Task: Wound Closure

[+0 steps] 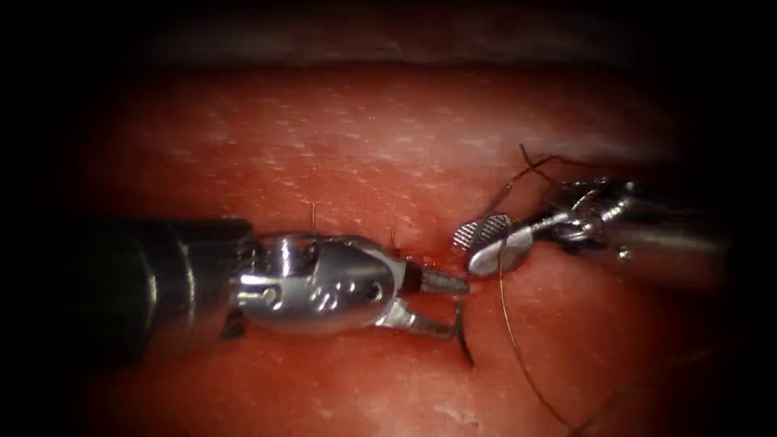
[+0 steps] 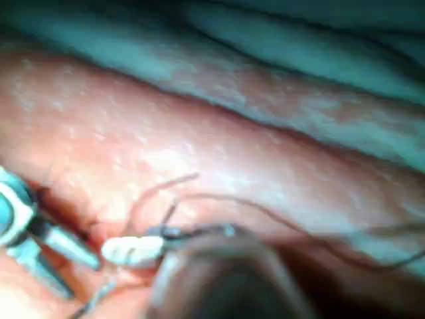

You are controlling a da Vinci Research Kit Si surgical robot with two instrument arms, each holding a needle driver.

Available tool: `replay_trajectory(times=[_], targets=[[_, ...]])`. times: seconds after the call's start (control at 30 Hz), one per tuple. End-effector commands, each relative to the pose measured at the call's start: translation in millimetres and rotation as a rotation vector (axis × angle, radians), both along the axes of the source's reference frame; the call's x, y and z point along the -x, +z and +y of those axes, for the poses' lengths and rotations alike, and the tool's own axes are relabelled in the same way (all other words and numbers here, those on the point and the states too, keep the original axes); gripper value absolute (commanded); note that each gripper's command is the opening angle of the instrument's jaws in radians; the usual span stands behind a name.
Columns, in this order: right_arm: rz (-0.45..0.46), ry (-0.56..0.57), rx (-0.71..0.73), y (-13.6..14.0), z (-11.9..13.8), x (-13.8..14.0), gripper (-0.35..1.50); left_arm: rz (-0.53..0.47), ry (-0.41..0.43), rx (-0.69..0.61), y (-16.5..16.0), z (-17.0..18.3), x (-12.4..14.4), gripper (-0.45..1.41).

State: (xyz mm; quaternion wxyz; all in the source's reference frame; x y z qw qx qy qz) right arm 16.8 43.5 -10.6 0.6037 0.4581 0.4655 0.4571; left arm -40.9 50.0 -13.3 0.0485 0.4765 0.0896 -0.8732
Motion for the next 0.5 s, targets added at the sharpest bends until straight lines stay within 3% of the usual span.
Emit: replay_trajectory(times=[0.03, 0.2, 0.5], targets=[[0.000, 0.007, 0.003, 0.6, 0.4, -0.5, 1.46, -0.011, 0.011, 0.003, 0.7, -0.1, 0.8, 0.42], [-0.006, 0.026, 0.009, 0.7, 0.6, 0.0, 1.46, -0.045, 0.105, 0.026, 1.4, -2.2, 1.4, 0.43], [-0.008, 0.034, 0.030, 0.6, 0.3, -0.6, 1.46, -0.016, 0.132, 0.055, 2.7, -2.1, 1.1, 0.43]])
